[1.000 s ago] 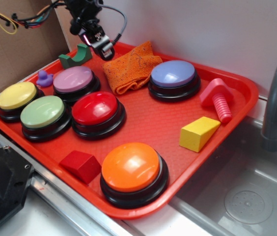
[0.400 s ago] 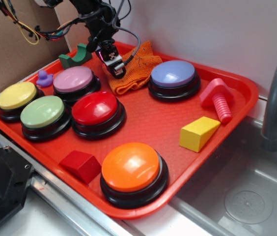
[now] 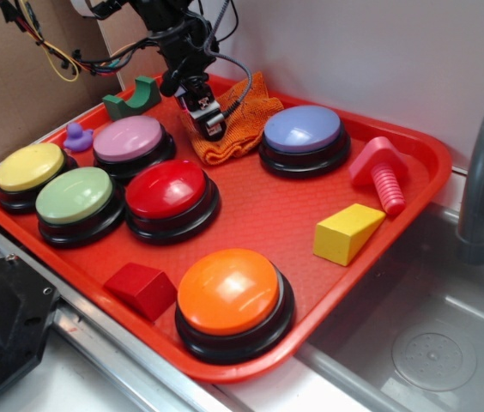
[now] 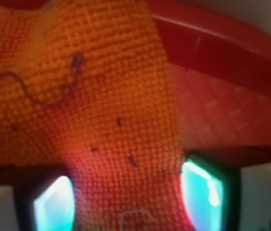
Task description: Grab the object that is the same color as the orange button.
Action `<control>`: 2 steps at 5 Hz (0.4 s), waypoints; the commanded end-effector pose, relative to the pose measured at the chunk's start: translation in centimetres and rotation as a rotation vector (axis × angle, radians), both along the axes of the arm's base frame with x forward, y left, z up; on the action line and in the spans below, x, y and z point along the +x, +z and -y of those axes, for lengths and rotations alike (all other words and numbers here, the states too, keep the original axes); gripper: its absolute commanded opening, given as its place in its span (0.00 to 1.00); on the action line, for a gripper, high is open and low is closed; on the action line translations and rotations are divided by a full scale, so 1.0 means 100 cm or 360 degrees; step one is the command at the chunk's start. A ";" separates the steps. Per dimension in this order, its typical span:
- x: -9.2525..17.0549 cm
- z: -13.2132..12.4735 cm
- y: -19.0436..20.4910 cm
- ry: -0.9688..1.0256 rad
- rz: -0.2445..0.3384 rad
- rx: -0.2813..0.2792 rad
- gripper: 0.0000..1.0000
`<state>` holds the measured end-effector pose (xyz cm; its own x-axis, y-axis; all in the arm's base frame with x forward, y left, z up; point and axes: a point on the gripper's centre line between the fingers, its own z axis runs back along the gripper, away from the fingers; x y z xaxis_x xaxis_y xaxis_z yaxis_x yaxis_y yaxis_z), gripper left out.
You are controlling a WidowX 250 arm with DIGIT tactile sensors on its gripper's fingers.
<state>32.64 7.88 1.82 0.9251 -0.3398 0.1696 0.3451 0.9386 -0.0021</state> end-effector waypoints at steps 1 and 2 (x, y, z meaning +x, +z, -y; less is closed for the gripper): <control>0.008 -0.001 0.008 0.0046 0.0073 0.0025 0.00; 0.008 -0.001 0.009 0.0050 0.0062 0.0033 0.00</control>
